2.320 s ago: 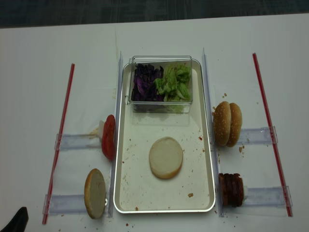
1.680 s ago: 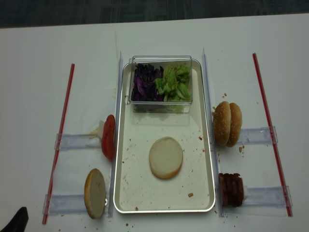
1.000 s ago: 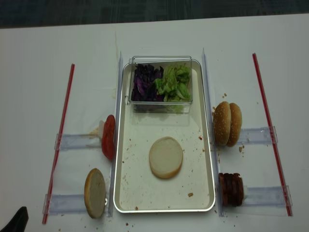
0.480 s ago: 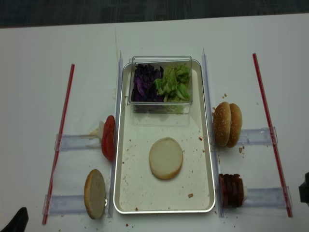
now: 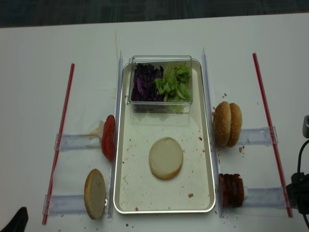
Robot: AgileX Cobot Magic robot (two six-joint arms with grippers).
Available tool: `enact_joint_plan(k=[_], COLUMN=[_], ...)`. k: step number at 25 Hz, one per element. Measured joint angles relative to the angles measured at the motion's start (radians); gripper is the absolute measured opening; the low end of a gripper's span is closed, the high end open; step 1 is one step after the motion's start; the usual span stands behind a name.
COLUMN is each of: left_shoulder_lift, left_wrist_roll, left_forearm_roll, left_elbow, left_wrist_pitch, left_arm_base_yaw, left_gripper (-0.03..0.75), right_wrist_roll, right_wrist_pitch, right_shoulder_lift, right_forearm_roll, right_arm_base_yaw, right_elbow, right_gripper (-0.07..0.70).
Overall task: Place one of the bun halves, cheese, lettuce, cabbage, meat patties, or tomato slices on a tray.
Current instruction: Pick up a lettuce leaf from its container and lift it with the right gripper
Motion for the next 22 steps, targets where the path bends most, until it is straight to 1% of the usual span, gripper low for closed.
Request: enact_joint_plan(k=[3, 6, 11, 13, 17, 19, 22], left_shoulder_lift=[0.0, 0.0, 0.0, 0.0, 0.0, 0.0, 0.0], left_wrist_roll=[0.0, 0.0, 0.0, 0.0, 0.0, 0.0, 0.0], left_forearm_roll=[0.0, 0.0, 0.0, 0.0, 0.0, 0.0, 0.0], left_elbow=[0.0, 0.0, 0.0, 0.0, 0.0, 0.0, 0.0], left_wrist_pitch=[0.0, 0.0, 0.0, 0.0, 0.0, 0.0, 0.0], left_arm_base_yaw=[0.0, 0.0, 0.0, 0.0, 0.0, 0.0, 0.0], left_gripper=[0.617, 0.617, 0.617, 0.617, 0.617, 0.617, 0.617], right_wrist_roll=[-0.004, -0.006, -0.006, -0.008, -0.009, -0.015, -0.026], right_wrist_pitch=[0.0, -0.016, -0.04, -0.053, -0.059, -0.052, -0.025], right_shoulder_lift=[0.01, 0.06, 0.233, 0.328, 0.538, 0.642, 0.8], right_forearm_roll=[0.008, 0.018, 0.025, 0.025, 0.025, 0.025, 0.025], right_arm_base_yaw=[0.0, 0.0, 0.0, 0.0, 0.0, 0.0, 0.0], right_elbow=[-0.007, -0.05, -0.178, -0.248, -0.436, -0.551, -0.725], right_gripper=[0.657, 0.657, 0.657, 0.657, 0.657, 0.657, 0.657])
